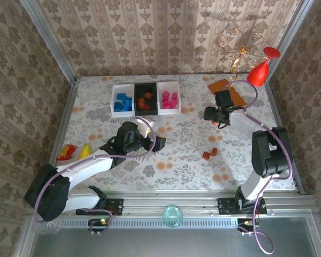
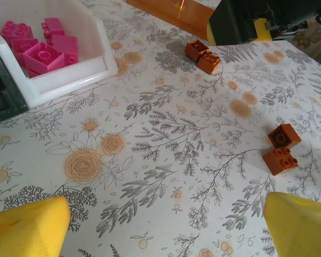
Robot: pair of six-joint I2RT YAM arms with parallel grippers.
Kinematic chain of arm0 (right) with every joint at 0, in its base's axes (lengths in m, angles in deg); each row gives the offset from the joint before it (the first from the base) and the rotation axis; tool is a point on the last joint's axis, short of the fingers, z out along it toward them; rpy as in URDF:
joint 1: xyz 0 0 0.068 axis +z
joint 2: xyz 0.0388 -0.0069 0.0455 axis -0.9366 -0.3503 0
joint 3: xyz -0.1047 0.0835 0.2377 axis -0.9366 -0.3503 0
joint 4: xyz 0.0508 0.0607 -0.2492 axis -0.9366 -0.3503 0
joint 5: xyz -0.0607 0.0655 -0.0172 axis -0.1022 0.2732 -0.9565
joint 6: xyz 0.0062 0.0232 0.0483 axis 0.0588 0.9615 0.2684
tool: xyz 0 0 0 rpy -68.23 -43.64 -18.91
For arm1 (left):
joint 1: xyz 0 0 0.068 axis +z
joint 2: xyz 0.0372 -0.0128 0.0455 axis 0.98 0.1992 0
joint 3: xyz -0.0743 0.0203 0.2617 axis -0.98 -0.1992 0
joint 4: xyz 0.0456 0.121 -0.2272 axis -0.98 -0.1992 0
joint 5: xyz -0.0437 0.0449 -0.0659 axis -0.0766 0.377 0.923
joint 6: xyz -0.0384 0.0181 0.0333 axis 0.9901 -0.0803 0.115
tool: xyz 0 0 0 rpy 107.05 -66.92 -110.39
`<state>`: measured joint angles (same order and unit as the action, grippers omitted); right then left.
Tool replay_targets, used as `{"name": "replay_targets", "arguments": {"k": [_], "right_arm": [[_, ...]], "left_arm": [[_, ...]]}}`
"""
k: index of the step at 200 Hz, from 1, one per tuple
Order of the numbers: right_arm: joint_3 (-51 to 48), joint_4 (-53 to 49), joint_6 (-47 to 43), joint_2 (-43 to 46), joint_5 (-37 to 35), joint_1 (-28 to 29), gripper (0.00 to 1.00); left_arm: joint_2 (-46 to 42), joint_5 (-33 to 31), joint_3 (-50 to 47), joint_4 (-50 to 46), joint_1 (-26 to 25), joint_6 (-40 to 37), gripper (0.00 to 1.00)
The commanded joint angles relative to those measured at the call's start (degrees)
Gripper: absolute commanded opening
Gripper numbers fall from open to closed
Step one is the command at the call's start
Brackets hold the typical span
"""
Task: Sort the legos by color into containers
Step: Pick up the lego from the middle-right of the table.
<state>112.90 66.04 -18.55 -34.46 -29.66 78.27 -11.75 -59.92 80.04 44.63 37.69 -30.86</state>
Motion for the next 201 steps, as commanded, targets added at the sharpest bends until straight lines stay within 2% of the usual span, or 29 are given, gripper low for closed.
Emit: {"name": "replay_targets", "arguments": {"k": [1,62,105,133,186,201], "right_arm": [[4.42,-4.99,-1.39,-4.25,-2.34,-0.96,0.76],[13.31,-12.2,-1.74,-13.13,2.15,-2.18,0.76],[16.65,-15.78,-2.86,-16.3,4.28,-2.54,0.74],[16.29,-16.45,-3.77,-16.51,6.03,-2.36,0.67],[16.67,-17.04,-4.83,-16.96,6.33,-1.32,0.46],[17.16,-17.25,-5.13,-17.32,6.33,-1.13,0.44]], "left_arm": [[-0.03,0.12,1.38,0.8,-0.24,-1.98,0.95],[-0.65,-1.09,1.46,-0.15,-0.22,-2.36,0.95],[-1.44,-0.82,1.28,-0.15,-0.23,-2.44,0.95],[-1.53,-0.9,1.2,-0.16,-0.23,-2.44,0.95],[-1.34,-0.6,1.28,-0.1,-0.09,-2.31,0.95],[-1.35,-0.65,1.21,-0.09,-0.13,-2.35,0.95]]}}
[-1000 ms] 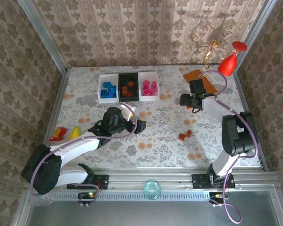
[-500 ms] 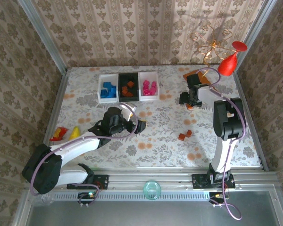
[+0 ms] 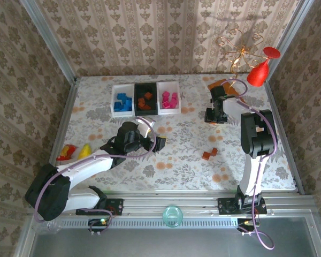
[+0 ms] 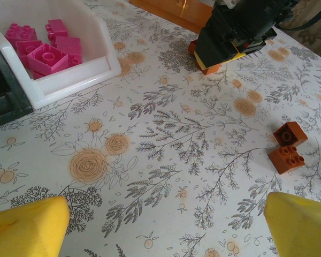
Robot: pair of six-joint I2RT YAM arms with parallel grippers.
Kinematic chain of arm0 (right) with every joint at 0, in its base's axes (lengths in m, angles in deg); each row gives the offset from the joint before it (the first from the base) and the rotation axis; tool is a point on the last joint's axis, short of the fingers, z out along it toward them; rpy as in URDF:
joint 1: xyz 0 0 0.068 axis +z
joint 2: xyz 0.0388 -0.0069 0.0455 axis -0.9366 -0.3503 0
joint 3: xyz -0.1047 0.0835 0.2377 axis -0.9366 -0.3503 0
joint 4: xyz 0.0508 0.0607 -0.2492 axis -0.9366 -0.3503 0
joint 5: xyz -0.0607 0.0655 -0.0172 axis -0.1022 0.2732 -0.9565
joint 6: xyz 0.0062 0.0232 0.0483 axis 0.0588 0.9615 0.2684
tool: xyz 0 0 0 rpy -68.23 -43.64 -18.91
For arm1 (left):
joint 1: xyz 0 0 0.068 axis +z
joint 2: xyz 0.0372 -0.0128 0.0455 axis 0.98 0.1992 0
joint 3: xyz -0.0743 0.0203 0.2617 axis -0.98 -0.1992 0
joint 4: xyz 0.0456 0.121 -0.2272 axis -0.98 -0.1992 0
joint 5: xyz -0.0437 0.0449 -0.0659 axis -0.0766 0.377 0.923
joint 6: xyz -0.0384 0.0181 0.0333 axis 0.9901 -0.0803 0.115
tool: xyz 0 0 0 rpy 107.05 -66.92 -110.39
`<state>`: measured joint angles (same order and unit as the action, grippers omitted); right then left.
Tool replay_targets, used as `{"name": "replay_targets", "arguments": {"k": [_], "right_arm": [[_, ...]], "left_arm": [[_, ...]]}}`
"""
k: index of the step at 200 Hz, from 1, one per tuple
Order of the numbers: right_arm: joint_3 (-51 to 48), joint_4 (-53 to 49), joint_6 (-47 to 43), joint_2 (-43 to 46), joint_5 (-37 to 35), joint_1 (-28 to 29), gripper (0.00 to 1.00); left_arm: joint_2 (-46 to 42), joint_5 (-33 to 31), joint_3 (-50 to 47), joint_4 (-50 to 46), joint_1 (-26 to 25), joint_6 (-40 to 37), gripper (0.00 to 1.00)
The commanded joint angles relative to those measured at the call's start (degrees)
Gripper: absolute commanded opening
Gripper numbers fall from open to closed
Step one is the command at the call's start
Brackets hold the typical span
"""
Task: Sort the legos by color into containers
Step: Pick up the lego from the middle-right of the table, then place the lego in the container.
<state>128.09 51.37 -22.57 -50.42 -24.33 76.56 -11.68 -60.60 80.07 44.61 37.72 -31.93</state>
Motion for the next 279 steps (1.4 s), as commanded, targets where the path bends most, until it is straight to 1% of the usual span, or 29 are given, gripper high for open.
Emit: {"name": "replay_targets", "arguments": {"k": [1,15,40,66,89,105,120,135,164,180,187,190,196,227,249,259,279], "right_arm": [[1.99,-2.58,-1.08,-1.37,0.99,0.53,0.44],[2.43,-2.8,-1.29,-1.71,1.0,0.74,0.43],[2.42,-2.22,-1.49,-1.41,1.32,1.25,0.38],[-0.2,1.81,-1.58,2.26,3.66,2.85,0.35],[-2.86,6.93,-0.26,7.59,6.67,6.19,0.34],[-4.09,10.69,1.31,10.81,9.09,9.48,0.34],[-4.34,14.34,2.57,12.71,9.65,13.09,0.34],[-3.11,17.16,3.75,12.83,10.05,16.2,0.34],[2.44,19.95,5.28,8.24,10.31,20.56,0.34],[6.92,20.53,5.7,4.38,10.1,22.4,0.35],[8.86,21.0,5.84,2.62,9.84,23.08,0.35],[9.76,21.16,5.95,1.85,9.79,23.33,0.35],[11.62,21.39,6.27,0.05,9.78,23.71,0.35],[22.73,20.7,7.6,-9.03,9.96,24.87,0.36],[30.96,17.92,7.74,-14.7,9.11,25.01,0.39],[34.71,15.81,7.49,-17.05,8.74,25.01,0.42],[39.83,12.3,6.78,-19.55,7.71,24.97,0.52]], "left_arm": [[-1.42,0.03,1.18,-0.09,-0.16,-1.29,0.95],[-1.42,0.03,1.24,-0.08,-0.16,-1.2,0.95],[-1.42,0.16,1.17,0.05,-0.03,-1.15,0.95],[-1.42,-0.01,1.17,-0.03,0.13,-1.11,0.95],[-2.05,-1.6,0.7,0.03,0.43,-0.72,0.95],[-3.26,-4.51,-0.15,-0.01,1.0,0.0,0.95],[-4.87,-6.88,-1.45,0.21,2.42,1.42,0.95],[-7.0,-8.61,-3.1,0.42,4.98,3.79,0.95],[-11.05,-9.54,-6.5,0.62,11.41,9.17,0.95],[-12.69,-9.48,-7.5,0.0,14.12,10.63,0.96],[-13.2,-9.31,-7.74,-0.34,14.26,10.78,0.96],[-13.29,-9.29,-7.78,-0.49,15.75,10.91,0.96],[-13.57,-9.2,-7.88,-0.7,16.5,11.08,0.96],[-13.98,-8.76,-7.97,-1.09,17.66,11.39,0.96],[-13.9,-8.36,-7.97,-1.03,17.72,11.71,0.96],[-13.81,-8.08,-7.97,-1.01,17.86,11.72,0.96],[-13.66,-7.8,-7.88,-1.01,17.96,11.82,0.96]]}}
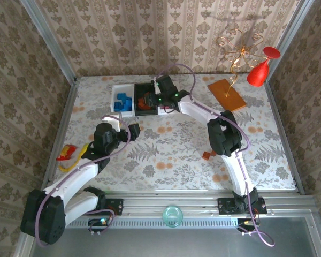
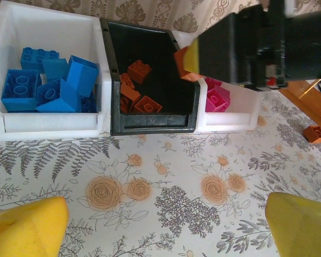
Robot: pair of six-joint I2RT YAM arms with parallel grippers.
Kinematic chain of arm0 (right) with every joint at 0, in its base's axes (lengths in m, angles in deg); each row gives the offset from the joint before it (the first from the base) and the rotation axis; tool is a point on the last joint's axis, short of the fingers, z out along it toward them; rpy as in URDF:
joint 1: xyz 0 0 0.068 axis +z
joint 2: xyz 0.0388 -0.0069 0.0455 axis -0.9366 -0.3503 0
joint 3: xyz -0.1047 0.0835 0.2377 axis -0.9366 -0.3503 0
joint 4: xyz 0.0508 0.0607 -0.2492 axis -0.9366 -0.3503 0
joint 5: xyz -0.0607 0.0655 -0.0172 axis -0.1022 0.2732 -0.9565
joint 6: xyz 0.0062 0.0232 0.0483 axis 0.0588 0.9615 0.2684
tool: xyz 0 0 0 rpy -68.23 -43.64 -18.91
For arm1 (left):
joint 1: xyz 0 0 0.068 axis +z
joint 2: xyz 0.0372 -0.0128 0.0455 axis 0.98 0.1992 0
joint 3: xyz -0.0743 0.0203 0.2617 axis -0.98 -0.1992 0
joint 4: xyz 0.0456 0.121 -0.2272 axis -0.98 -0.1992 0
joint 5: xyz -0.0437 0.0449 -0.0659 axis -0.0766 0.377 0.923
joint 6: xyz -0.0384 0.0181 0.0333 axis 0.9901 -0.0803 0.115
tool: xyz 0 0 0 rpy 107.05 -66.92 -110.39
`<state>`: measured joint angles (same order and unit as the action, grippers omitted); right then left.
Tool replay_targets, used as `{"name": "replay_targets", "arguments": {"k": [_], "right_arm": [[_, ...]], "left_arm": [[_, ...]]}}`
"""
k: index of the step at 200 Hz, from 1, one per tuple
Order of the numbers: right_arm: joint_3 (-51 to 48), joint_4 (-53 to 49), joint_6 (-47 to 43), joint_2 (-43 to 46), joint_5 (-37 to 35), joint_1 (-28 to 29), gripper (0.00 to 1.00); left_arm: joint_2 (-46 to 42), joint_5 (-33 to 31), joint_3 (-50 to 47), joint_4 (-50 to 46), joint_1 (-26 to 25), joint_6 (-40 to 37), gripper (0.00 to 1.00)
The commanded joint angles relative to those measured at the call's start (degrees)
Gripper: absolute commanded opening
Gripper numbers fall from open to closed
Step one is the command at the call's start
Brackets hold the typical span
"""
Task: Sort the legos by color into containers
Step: Place the lego in the container.
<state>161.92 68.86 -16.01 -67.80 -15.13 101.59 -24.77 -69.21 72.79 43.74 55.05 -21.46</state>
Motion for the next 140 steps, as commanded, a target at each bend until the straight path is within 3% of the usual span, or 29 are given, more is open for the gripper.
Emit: {"name": "replay_targets", "arguments": {"k": [1,42,84,114,140], "right_arm": [[6.12,-5.29,0.13,-2.23,-1.56,-0.04,0.52],[4.1,-6.77,-2.2,2.8,-3.14,-0.28,0.62],[-21.31,-1.37,-5.1,21.8,-9.77,-1.56,0.68],[-36.8,-3.06,-4.98,32.43,-14.99,-7.53,0.71],[-42.17,-6.11,-4.68,34.78,-15.28,-15.54,0.73]], "left_arm": [[-0.6,0.81,-0.6,-0.13,0.62,1.35,0.96],[-0.54,1.93,-0.42,0.0,0.66,1.6,0.96],[0.87,9.24,-0.07,4.45,-0.16,1.54,0.96],[3.85,11.87,1.6,6.21,-4.72,-0.37,0.95],[5.84,11.21,2.8,6.19,-7.75,-1.81,0.95]]}}
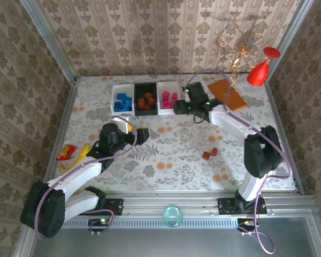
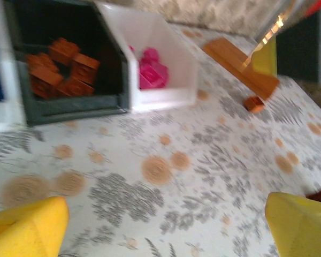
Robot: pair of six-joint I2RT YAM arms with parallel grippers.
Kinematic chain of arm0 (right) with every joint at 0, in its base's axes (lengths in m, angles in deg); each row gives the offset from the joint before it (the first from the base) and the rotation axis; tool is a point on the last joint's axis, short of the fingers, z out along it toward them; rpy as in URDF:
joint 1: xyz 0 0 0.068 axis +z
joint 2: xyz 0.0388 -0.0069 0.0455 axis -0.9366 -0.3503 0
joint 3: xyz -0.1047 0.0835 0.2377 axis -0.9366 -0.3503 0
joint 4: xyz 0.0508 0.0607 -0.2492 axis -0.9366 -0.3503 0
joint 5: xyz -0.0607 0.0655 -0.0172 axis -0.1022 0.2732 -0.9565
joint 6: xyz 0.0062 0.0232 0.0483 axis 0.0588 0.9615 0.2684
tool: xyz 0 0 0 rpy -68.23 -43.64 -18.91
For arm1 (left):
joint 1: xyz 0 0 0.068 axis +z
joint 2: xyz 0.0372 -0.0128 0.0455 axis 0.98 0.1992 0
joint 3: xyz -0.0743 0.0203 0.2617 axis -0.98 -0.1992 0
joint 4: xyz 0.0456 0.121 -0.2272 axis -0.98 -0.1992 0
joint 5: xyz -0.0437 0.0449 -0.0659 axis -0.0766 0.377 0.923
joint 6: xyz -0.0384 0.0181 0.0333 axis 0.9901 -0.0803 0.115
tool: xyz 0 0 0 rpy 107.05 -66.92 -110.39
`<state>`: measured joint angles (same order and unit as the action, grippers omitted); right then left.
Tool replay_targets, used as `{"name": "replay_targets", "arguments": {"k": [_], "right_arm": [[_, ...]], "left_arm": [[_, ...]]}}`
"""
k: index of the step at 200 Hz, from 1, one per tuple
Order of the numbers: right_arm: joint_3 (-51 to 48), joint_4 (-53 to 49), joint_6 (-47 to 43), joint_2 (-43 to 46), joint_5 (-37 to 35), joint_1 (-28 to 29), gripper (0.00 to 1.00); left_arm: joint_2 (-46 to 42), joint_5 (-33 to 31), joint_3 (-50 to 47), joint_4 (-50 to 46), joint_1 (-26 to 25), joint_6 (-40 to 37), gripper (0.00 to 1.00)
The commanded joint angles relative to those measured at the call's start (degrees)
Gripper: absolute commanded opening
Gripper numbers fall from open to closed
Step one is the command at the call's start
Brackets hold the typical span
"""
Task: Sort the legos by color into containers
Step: Place the lego in the container, then pick up the lego from the middle-right of the table.
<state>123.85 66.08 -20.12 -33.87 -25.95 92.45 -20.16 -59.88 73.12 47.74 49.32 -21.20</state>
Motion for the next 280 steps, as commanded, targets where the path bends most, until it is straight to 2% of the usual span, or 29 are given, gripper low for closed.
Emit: {"name": "replay_targets", "arguments": {"k": [1,43,94,130,235,259,280], "right_arm": [[-4.11,-3.54,-0.68,0.78,-4.49,-6.69,0.73],[1.13,-10.43,-2.99,-6.65,-6.47,-13.09,0.74],[10.55,-16.96,-4.55,-18.36,-6.81,-15.73,0.74],[15.12,-19.84,-5.16,-22.7,-4.78,-16.72,0.71],[18.21,-22.42,-7.42,-25.36,0.83,-17.24,0.44],[15.0,-19.42,-6.88,-20.98,1.91,-16.82,0.38],[9.49,-14.33,-5.7,-13.27,4.64,-15.4,0.37]], "left_arm": [[1.29,1.87,2.49,2.15,-2.1,-2.13,0.95],[2.23,1.61,2.84,2.23,-3.06,-2.97,0.95],[4.56,4.84,4.42,2.15,-4.56,-4.45,0.95],[8.47,6.84,7.02,1.35,-7.66,-6.17,0.95],[12.26,5.83,8.74,0.28,-9.39,-6.75,0.95],[12.21,4.91,8.71,-0.07,-9.24,-6.84,0.95],[11.59,2.16,8.59,-1.26,-9.31,-7.05,0.95]]}}
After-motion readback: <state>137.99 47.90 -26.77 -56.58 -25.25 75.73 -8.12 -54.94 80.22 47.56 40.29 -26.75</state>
